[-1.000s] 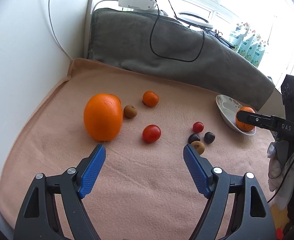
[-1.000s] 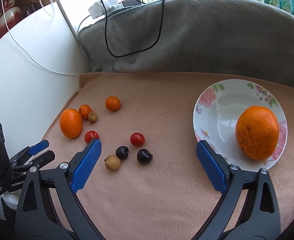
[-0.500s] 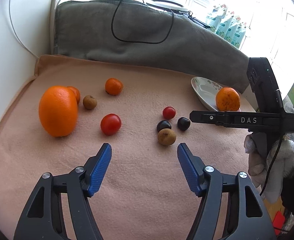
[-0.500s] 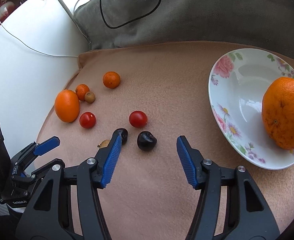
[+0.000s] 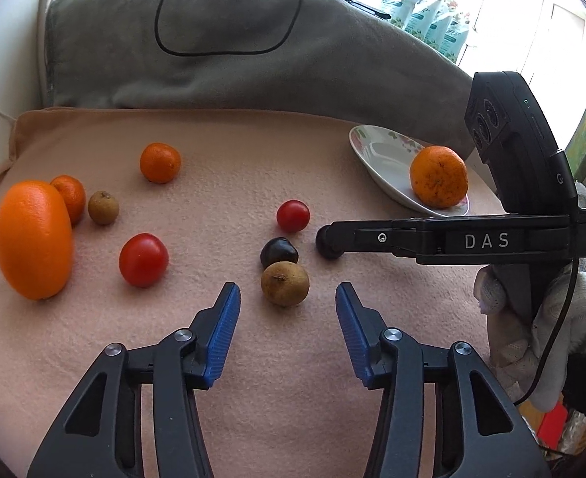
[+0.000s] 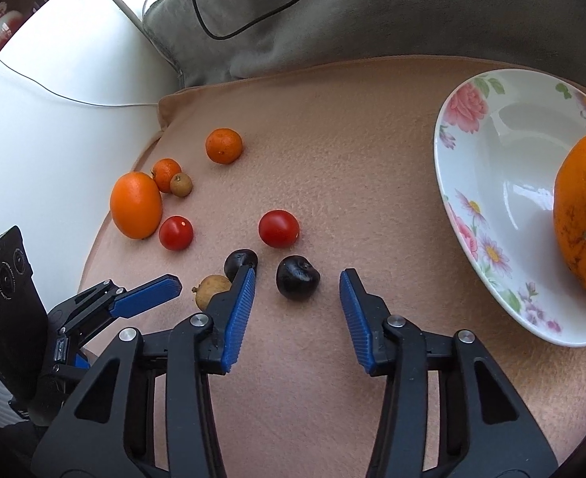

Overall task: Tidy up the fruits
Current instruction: 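Move the right tool to the dark plum while the left tool approaches the brown kiwi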

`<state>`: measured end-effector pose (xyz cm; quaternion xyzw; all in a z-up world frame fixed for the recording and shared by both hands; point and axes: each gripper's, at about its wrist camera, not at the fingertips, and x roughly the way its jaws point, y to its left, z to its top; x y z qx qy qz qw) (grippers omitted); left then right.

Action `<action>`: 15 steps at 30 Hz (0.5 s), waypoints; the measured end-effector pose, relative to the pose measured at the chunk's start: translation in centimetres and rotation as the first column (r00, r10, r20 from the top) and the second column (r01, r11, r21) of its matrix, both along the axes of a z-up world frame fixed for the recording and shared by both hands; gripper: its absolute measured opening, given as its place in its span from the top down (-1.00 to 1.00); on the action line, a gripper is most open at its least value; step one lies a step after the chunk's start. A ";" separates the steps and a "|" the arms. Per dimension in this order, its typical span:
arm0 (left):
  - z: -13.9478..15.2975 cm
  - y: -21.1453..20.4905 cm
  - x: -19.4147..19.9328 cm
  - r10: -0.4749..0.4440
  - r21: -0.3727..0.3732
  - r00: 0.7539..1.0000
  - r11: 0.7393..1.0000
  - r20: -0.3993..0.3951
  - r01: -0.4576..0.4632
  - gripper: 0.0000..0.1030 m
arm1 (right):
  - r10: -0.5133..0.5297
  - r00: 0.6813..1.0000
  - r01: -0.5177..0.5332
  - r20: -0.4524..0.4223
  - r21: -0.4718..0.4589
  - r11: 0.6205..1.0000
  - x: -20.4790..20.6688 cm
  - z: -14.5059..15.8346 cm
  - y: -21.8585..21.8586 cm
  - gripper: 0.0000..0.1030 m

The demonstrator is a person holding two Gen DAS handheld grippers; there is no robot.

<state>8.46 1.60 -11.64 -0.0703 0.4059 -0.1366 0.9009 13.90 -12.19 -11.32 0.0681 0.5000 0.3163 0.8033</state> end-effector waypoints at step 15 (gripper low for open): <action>-1.2 -0.2 1.6 -0.001 0.013 0.999 1.000 -0.033 0.002 0.30 | 0.019 1.000 -0.019 -0.010 -0.014 1.000 0.5 -0.5 0.4 0.23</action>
